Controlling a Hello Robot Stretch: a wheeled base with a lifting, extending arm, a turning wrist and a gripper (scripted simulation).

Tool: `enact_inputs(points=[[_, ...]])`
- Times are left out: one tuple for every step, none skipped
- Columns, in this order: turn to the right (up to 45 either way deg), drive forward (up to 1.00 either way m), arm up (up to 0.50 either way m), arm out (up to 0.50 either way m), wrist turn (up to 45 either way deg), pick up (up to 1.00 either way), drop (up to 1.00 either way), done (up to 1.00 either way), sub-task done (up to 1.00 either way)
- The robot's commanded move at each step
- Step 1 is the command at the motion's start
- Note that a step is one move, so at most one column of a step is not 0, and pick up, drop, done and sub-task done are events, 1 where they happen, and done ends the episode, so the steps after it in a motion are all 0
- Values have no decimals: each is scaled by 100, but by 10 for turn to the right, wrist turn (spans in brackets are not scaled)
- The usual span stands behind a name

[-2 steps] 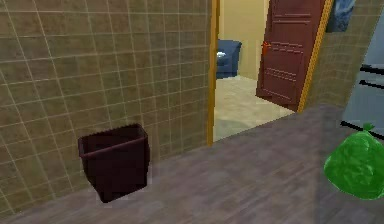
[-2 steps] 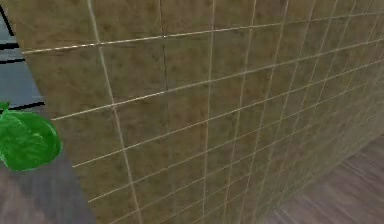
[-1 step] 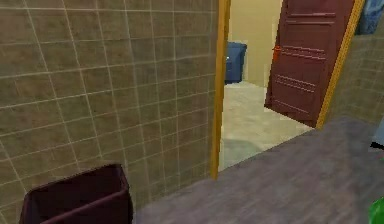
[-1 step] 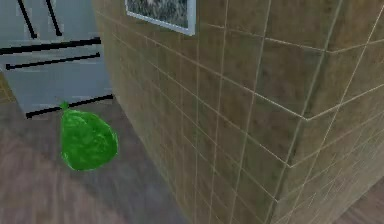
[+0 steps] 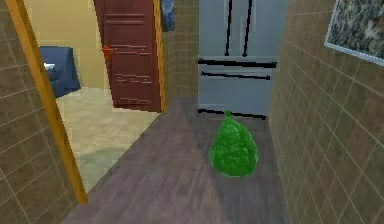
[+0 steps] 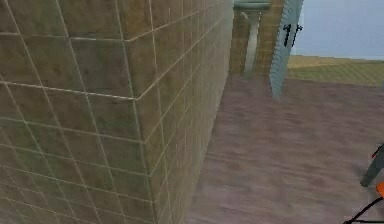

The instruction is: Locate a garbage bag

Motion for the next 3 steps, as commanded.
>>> enact_inputs(points=[[210,0,0,0,0,0,0,0,0],[0,85,0,0,0,0,0,0,0],[-120,0,0,0,0,0,0,0,0]])
